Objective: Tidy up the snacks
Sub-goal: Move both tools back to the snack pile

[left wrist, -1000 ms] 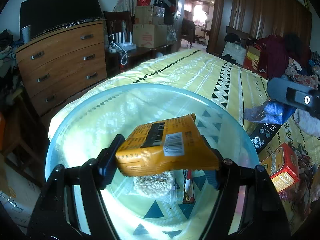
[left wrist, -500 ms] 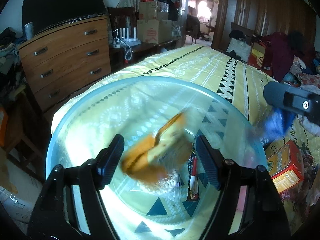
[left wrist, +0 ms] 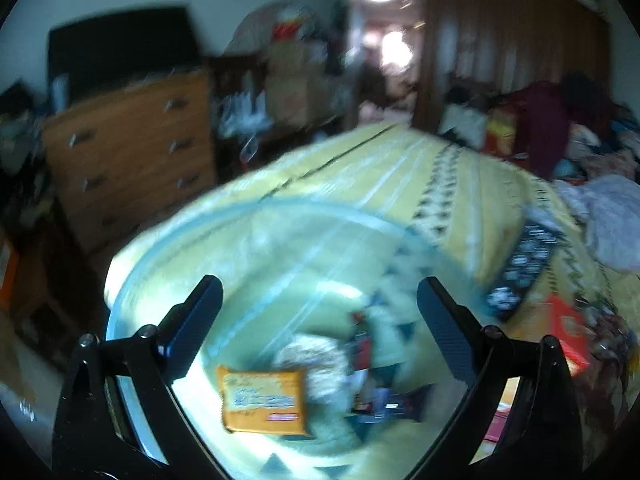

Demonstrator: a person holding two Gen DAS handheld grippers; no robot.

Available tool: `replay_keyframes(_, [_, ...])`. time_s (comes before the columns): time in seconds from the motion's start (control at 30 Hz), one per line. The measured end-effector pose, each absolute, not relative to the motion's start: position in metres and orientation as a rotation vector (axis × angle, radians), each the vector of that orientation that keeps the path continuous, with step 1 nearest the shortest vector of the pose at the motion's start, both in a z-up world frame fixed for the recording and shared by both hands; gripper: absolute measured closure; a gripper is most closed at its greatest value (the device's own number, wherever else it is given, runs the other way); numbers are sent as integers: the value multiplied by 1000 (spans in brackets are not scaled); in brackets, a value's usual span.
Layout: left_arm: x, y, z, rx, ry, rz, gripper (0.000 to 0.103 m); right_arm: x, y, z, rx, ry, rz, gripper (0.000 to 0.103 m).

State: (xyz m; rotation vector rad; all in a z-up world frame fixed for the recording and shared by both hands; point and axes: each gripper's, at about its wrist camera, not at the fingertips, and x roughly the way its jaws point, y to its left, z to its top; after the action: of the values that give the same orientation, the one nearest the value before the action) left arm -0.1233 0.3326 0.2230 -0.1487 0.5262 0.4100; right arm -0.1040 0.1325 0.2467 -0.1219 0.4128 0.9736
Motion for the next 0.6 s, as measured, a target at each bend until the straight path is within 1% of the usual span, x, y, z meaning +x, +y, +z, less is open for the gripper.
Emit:
replay_keyframes(0.03, [-128, 318, 231, -126, 501, 361, 5, -115, 106, 237, -101, 410, 935, 8])
replay_keyframes(0.13, [-144, 243, 254, -47, 435, 132, 5, -138, 35, 188, -123, 509, 803, 8])
replay_keyframes(0.23, [-146, 174, 249, -48, 479, -149, 5, -145, -35, 123, -123, 739, 658, 9])
replay_keyframes(0.33, [-132, 104, 209, 7, 593, -328, 5, -159, -109, 79, -58, 897, 508, 10])
replay_keyframes(0.4, [-105, 75, 167, 1, 716, -374, 10, -168, -140, 69, -40, 923, 444, 10])
replay_keyframes(0.43, [-88, 65, 143, -6, 777, -388, 21, -169, -154, 66, -14, 932, 420, 10])
replay_keyframes(0.47, [-68, 58, 118, -5, 839, -367, 29, -171, -167, 62, 17, 940, 406, 10])
replay_keyframes(0.6, [-15, 56, 47, -110, 997, -282, 31, -172, -206, 60, 81, 931, 356, 10])
